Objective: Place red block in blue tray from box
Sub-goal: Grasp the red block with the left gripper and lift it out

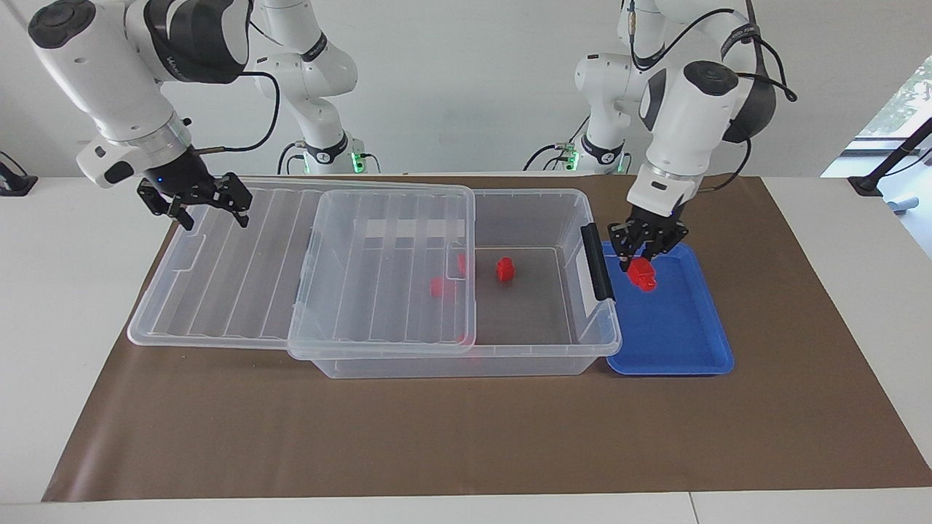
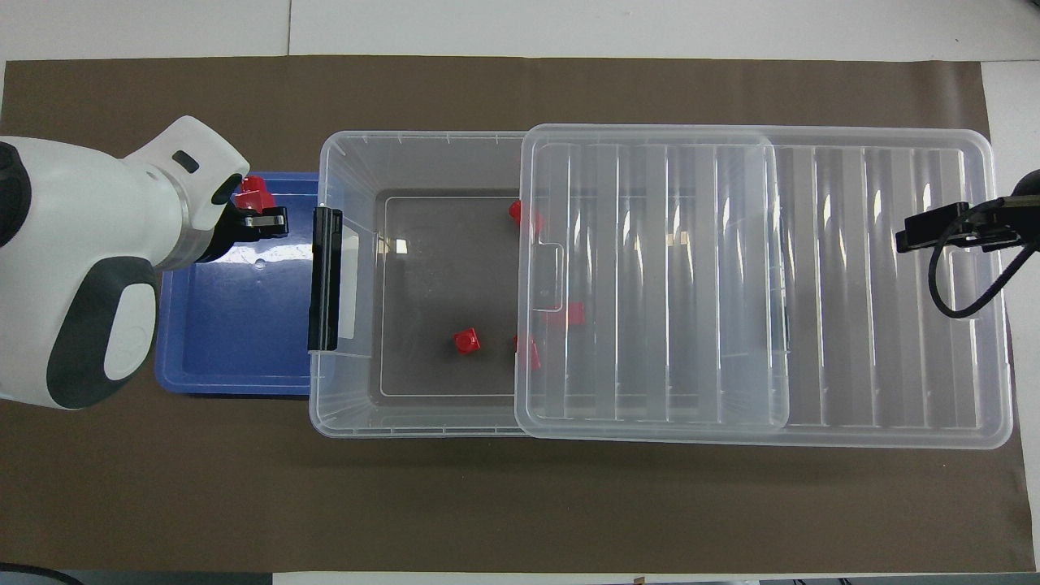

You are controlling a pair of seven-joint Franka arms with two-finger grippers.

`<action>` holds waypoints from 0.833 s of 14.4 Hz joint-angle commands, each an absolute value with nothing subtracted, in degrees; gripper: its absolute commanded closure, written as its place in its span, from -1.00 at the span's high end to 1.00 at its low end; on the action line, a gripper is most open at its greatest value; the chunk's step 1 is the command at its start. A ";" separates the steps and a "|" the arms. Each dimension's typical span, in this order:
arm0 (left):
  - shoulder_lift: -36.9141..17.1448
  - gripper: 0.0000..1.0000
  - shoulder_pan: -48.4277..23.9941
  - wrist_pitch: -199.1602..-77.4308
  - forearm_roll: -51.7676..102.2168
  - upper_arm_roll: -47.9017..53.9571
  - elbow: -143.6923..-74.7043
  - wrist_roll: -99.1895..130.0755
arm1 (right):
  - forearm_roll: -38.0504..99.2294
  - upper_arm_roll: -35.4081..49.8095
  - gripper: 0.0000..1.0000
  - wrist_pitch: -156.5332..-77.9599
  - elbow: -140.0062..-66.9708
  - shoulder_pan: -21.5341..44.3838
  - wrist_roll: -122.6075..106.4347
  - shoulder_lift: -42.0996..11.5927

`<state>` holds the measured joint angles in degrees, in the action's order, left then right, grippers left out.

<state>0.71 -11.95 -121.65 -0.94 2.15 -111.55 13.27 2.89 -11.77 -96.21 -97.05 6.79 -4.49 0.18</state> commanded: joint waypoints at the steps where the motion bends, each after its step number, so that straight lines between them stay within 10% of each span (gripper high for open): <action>1: 1.41 -1.00 -8.18 -122.25 -1.14 2.72 -114.69 5.30 | 2.55 -11.78 1.00 -95.19 -97.82 6.15 -3.78 0.70; 12: -9.31 -1.00 -3.52 -143.25 -1.14 2.72 -124.45 -1.67 | 2.37 -11.78 0.81 -95.54 -98.00 5.89 -6.58 0.79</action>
<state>-7.77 -4.43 -140.41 -0.94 2.19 -124.36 -0.74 2.89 -11.96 -95.65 -97.35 6.43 -4.72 0.18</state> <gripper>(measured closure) 0.661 0.022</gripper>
